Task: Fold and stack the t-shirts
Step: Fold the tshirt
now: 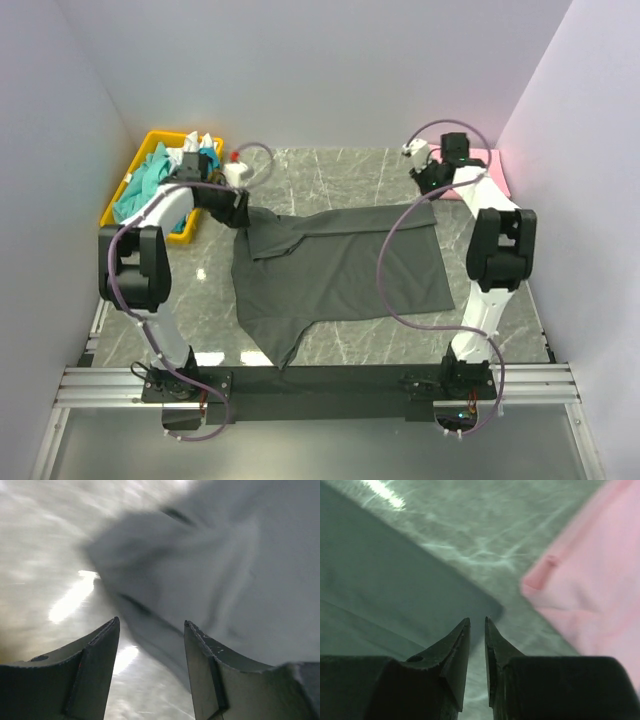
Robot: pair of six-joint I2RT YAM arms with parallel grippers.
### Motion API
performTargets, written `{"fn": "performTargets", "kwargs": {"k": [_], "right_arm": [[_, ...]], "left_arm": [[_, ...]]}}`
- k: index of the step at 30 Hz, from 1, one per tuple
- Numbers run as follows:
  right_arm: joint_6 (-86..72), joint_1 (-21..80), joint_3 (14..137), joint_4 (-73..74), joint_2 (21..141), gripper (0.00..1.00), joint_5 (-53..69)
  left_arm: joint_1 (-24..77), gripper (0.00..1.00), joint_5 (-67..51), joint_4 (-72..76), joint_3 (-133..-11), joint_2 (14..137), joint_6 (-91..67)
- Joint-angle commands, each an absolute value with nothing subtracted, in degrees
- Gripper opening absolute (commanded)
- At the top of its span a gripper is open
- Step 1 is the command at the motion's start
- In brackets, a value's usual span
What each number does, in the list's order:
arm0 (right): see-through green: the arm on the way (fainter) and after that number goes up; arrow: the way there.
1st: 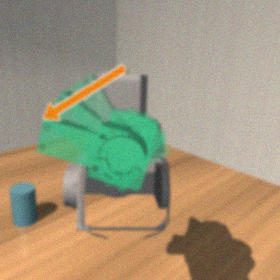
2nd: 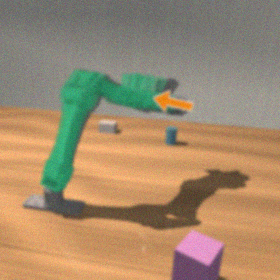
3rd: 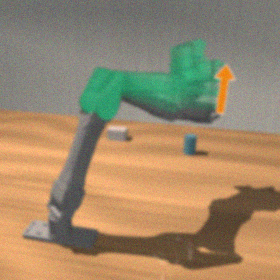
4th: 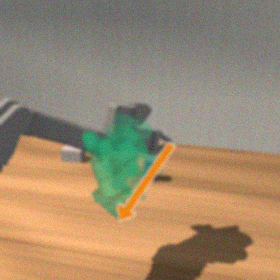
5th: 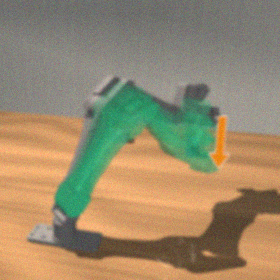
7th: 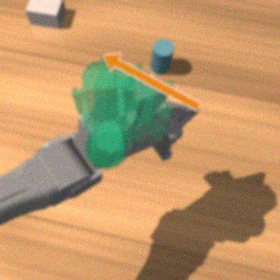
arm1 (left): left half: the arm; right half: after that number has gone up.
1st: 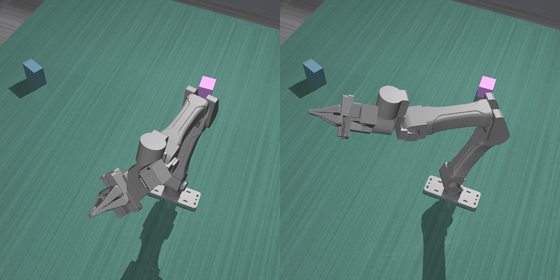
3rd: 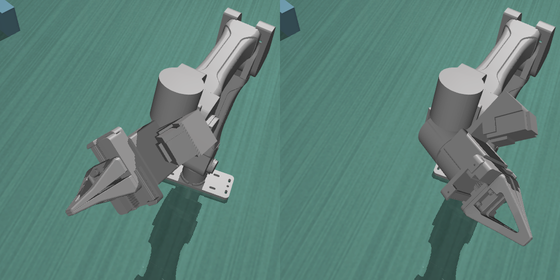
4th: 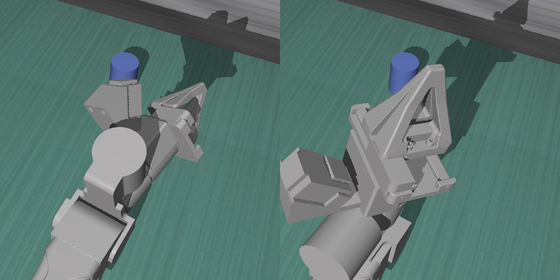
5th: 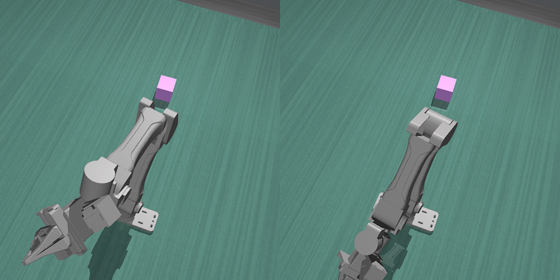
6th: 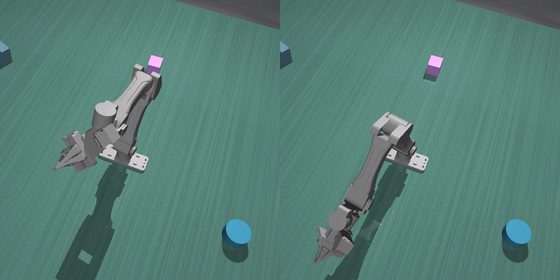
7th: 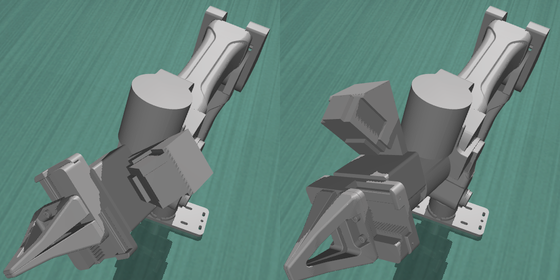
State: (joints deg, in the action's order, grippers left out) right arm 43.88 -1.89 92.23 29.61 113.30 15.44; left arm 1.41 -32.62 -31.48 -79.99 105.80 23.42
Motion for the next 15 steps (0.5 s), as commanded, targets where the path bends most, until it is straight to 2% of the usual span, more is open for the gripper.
{"fn": "performTargets", "kwargs": {"k": [1, 7, 15], "right_arm": [[40.3, -0.3, 94.1, 32.8, 116.8, 0.25, 13.9], [38.5, -0.3, 96.2, 35.9, 121.1, 0.25, 12.6], [38.7, -0.3, 93.5, 34.4, 120.8, 0.25, 11.3]], "left_arm": [[6.8, 0.6, -32.2, -35.1, -74.3, 100.0, 31.7], [11.2, 0.61, -27.8, -36.5, -70.5, 100.0, 36.6], [13.4, 0.59, -24.4, -38.7, -69.5, 101.9, 39.8]]}}
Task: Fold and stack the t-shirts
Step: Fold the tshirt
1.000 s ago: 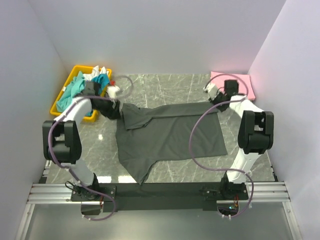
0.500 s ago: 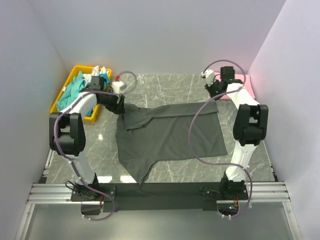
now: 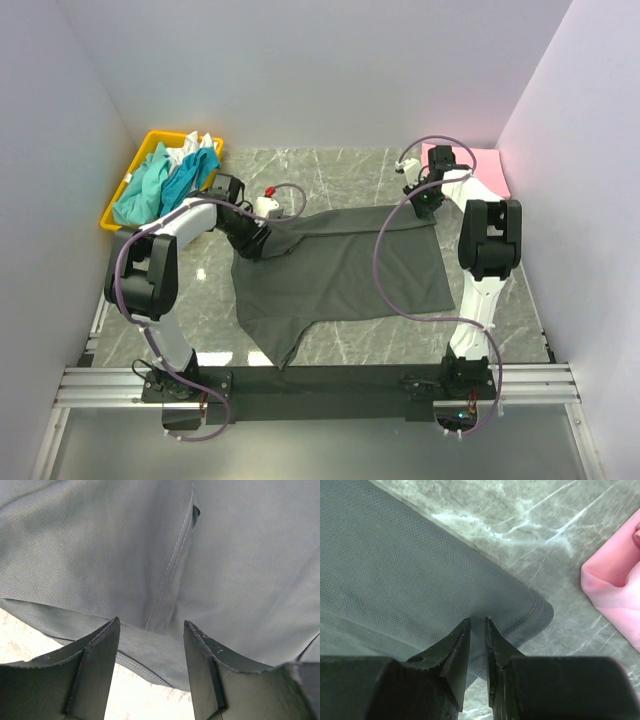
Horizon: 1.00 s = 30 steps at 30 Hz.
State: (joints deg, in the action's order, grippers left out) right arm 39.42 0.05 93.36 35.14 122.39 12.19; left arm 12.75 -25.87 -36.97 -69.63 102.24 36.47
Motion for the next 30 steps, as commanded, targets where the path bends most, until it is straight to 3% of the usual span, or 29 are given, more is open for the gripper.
{"fn": "performTargets", "kwargs": {"k": [1, 11, 20, 30], "right_arm": [[38.6, -0.3, 93.5, 34.5, 120.9, 0.25, 11.3], [38.7, -0.3, 93.7, 34.1, 121.5, 0.24, 10.9], [39.1, -0.3, 93.3, 33.7, 121.0, 0.23, 10.1], [39.6, -0.3, 93.8, 33.7, 120.9, 0.23, 9.4]], "left_arm": [[13.4, 0.59, -24.3, -38.6, -69.3, 101.6, 40.2], [14.8, 0.51, -21.6, -36.1, -67.2, 102.6, 40.0], [14.9, 0.01, -23.5, -43.3, -71.6, 100.1, 39.6], [17.7, 0.01, -29.3, -53.6, -71.6, 95.3, 36.0]]}}
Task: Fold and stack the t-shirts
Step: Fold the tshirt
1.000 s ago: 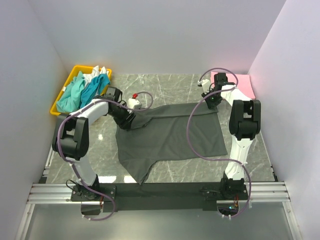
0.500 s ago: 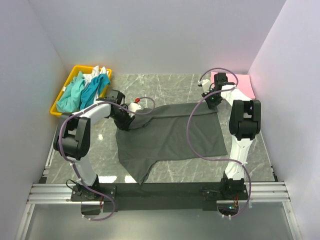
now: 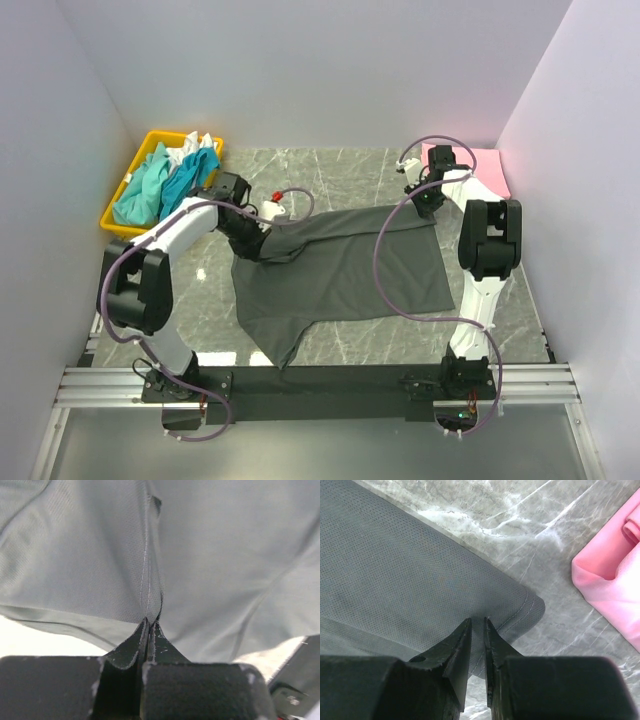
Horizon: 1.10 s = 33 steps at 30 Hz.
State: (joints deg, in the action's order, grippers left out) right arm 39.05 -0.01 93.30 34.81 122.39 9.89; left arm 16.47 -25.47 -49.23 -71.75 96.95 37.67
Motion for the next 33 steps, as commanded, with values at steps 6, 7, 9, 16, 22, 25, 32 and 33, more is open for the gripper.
{"fn": "performTargets", "kwargs": {"k": [6, 7, 9, 16, 22, 25, 32, 33], "right_arm": [[39.5, -0.3, 94.0, 33.9, 120.9, 0.22, 9.5], [39.7, -0.3, 93.9, 34.1, 120.9, 0.22, 9.5], [39.9, -0.3, 93.9, 34.3, 120.9, 0.22, 9.4], [39.6, -0.9, 95.2, 35.4, 118.7, 0.22, 11.9], [37.7, -0.8, 99.1, 36.4, 119.4, 0.22, 13.8], [37.4, -0.8, 100.7, 36.6, 121.4, 0.22, 13.4], [37.3, 1.2, 100.2, 35.0, 123.6, 0.22, 12.2], [37.2, 1.5, 99.8, 34.6, 124.1, 0.22, 11.7]], "left_arm": [[19.7, 0.01, -32.3, -54.0, -68.5, 96.6, 34.2], [19.8, 0.01, -32.3, -53.5, -68.2, 96.7, 34.2], [19.0, 0.13, -31.8, -53.4, -68.6, 97.0, 33.8], [6.0, 0.59, -38.1, -57.2, -83.9, 100.9, 32.7], [2.6, 0.62, -33.8, -47.7, -91.8, 105.5, 27.3], [2.7, 0.62, -33.8, -45.2, -93.4, 108.5, 24.1], [3.3, 0.65, -29.7, -37.5, -90.7, 112.1, 18.5], [3.8, 0.66, -29.1, -36.8, -90.4, 112.4, 17.9]]}}
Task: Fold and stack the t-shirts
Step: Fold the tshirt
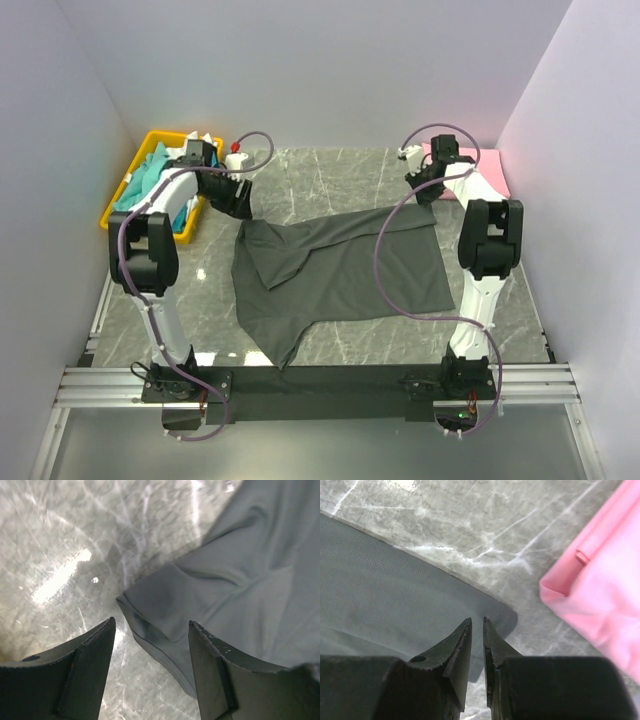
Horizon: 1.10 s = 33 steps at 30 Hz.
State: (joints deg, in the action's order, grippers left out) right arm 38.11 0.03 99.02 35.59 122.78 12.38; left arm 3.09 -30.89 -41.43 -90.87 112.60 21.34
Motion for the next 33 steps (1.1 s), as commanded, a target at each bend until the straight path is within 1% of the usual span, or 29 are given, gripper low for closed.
{"fn": "performTargets", "kwargs": {"k": [1, 3, 6, 9, 12, 13, 15, 16, 20, 25, 33], "right_arm": [[37.2, 1.8, 99.9, 34.7, 124.4, 0.22, 11.4], [37.3, 2.4, 100.4, 34.8, 125.3, 0.22, 10.9], [37.3, 2.7, 100.7, 35.1, 126.2, 0.22, 10.5], [37.8, 2.7, 100.6, 35.3, 126.8, 0.22, 9.8], [37.8, 2.7, 100.2, 34.8, 127.2, 0.22, 8.4], [37.7, 2.7, 100.4, 35.2, 127.3, 0.22, 8.3], [37.6, 2.7, 101.2, 35.5, 127.8, 0.23, 7.4], [37.6, 2.8, 101.4, 35.9, 127.9, 0.22, 7.1], [38.1, 2.8, 100.7, 35.7, 128.0, 0.23, 6.0], [38.2, 2.8, 100.3, 35.6, 127.9, 0.23, 5.9], [36.0, 2.9, 100.5, 34.5, 126.7, 0.24, 5.6]], "left_arm": [[4.1, 0.66, -28.5, -35.4, -90.1, 112.9, 17.8], [4.9, 0.67, -28.0, -34.3, -89.0, 113.6, 17.9], [5.5, 0.65, -26.9, -33.6, -88.4, 115.4, 18.4], [5.5, 0.56, -25.9, -33.2, -88.0, 116.5, 19.1], [5.4, 0.4, -24.8, -31.9, -86.7, 116.3, 19.4], [5.2, 0.29, -24.6, -31.8, -86.7, 116.3, 19.4], [4.5, 0.14, -24.5, -31.8, -87.2, 116.1, 19.2], [4.1, 0.01, -24.5, -32.0, -87.4, 115.9, 19.2], [1.2, 0.01, -24.0, -32.0, -87.6, 114.7, 19.7], [0.1, 0.01, -22.5, -29.6, -87.4, 114.1, 18.6], [0.1, 0.01, -21.0, -28.0, -94.6, 121.2, 16.5]]}}
